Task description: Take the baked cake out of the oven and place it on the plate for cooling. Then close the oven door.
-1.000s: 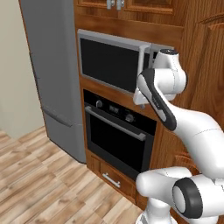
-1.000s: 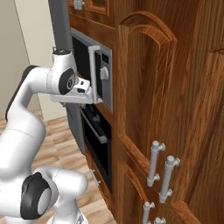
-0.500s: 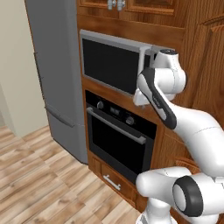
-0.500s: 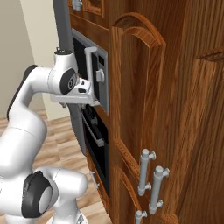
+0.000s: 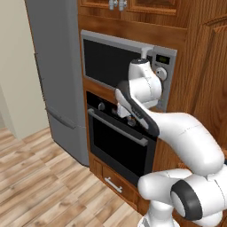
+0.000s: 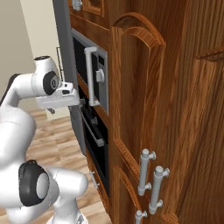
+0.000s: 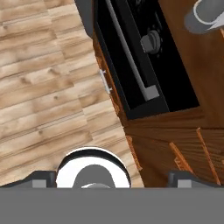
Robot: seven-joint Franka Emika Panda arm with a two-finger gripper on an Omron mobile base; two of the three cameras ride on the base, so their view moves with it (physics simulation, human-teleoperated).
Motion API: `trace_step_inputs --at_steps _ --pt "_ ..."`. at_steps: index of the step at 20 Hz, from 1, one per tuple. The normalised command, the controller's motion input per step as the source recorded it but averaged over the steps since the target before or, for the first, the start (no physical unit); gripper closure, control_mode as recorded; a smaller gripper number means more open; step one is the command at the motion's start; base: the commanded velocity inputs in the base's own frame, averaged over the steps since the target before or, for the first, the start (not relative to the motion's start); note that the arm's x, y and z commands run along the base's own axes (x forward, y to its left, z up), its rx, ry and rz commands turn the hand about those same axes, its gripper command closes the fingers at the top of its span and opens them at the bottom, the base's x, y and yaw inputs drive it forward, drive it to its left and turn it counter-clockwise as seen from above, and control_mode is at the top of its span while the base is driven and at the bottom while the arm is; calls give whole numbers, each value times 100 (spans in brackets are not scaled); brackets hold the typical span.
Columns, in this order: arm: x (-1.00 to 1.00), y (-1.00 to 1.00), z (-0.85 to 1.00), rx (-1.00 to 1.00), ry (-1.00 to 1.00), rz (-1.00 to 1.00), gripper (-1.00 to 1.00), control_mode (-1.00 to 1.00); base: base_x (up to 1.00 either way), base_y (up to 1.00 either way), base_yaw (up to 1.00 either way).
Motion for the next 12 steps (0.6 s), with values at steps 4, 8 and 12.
trace_step_inputs --at_steps 4,8,12 --pt "33 55 -39 -29 6 -1 -100 -100 0 0 0" --pt "24 13 -35 -30 0 -4 -100 -100 0 0 0" --pt "20 8 -37 -30 0 -4 -100 -100 0 0 0"
